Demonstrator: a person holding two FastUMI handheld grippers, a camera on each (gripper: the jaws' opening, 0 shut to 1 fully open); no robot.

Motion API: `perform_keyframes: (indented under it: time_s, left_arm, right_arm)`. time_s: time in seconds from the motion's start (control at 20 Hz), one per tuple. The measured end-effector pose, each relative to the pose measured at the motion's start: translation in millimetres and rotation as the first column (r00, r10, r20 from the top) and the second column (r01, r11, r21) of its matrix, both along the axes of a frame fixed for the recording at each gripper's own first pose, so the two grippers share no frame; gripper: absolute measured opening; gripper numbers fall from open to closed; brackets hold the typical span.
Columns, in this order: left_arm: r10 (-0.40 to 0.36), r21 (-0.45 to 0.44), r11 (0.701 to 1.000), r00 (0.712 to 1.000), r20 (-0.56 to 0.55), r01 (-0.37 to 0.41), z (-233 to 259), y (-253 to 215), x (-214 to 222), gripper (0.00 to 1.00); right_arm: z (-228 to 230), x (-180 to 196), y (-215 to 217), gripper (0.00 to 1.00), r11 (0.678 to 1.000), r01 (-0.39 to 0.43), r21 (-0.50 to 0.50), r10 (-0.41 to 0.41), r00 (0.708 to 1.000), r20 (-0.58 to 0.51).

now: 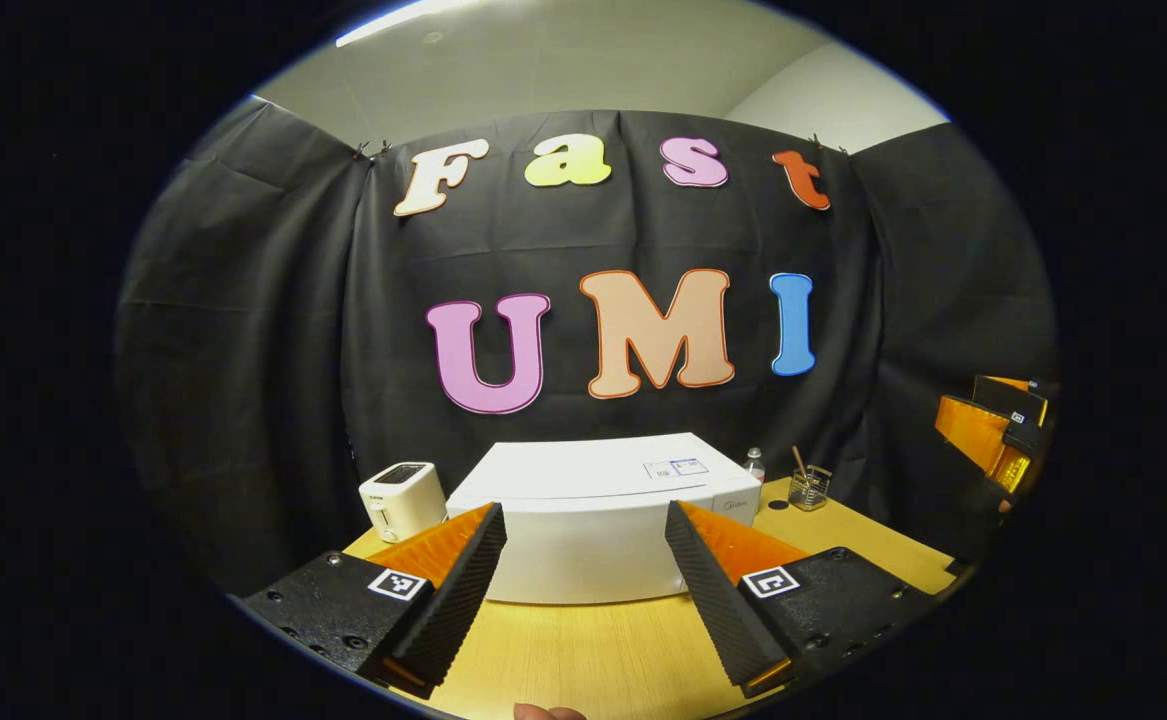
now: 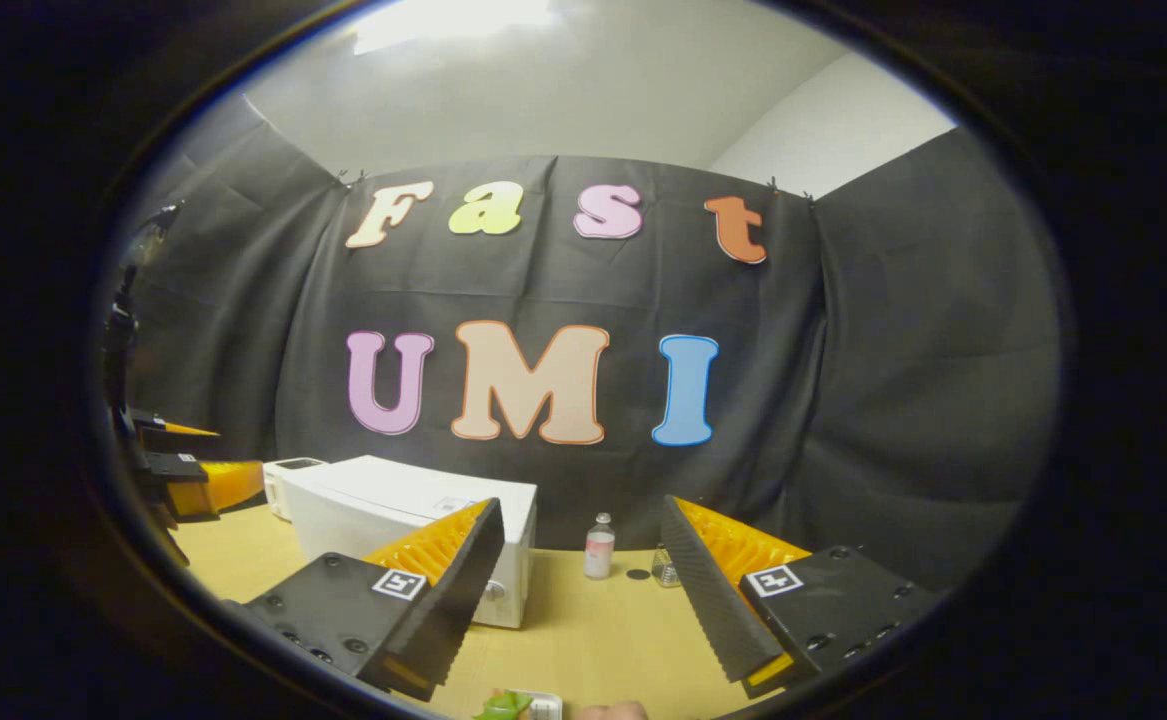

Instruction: Open the microwave oven with the left hand, put the food in, and close the microwave oven.

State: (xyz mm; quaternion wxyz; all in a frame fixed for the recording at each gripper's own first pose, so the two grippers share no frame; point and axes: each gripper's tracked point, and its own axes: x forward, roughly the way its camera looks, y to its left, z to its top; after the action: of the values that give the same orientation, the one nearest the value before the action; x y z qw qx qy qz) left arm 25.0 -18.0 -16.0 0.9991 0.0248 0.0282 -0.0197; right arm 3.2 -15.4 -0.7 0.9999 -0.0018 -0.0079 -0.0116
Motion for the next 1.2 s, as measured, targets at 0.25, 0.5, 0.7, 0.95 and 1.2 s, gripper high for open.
perform_keyframes:
  time_s: [0.25, 0.5, 0.7, 0.95, 1.2]
  left_arm:
    - [-0.010, -0.003, 1.000, 1.000, -0.008, 0.010, -4.9, -8.0, 3.9, 0.99]
    - [-0.045, 0.005, 0.999, 0.999, -0.013, 0.045, -17.5, -29.5, 18.0, 0.99]
    - [-0.084, -0.003, 0.997, 0.995, -0.058, 0.083, -55.1, -61.2, 47.4, 0.99]
    - [-0.120, 0.057, 0.989, 0.970, -0.211, 0.134, -149.9, -102.7, 97.8, 0.99]
    - [-0.115, 0.058, 0.988, 0.937, -0.330, 0.141, -210.2, -123.2, 139.4, 0.99]
  right_arm:
    - [3.5, -1.5, -4.9, 0.99, 1.000, 0.011, 0.009, -0.011, 1.000, 0.016]
    - [-0.5, -9.4, -12.5, 0.96, 1.000, 0.011, 0.020, -0.011, 1.000, 0.009]
    - [-5.8, -14.8, -27.4, 0.96, 1.000, 0.023, 0.019, -0.023, 1.000, -0.017]
    - [-14.3, -28.4, -54.8, 0.96, 0.998, 0.059, -0.016, -0.060, 0.997, -0.055]
    - [-32.1, -44.4, -79.1, 1.00, 0.994, 0.109, 0.009, -0.107, 0.986, -0.124]
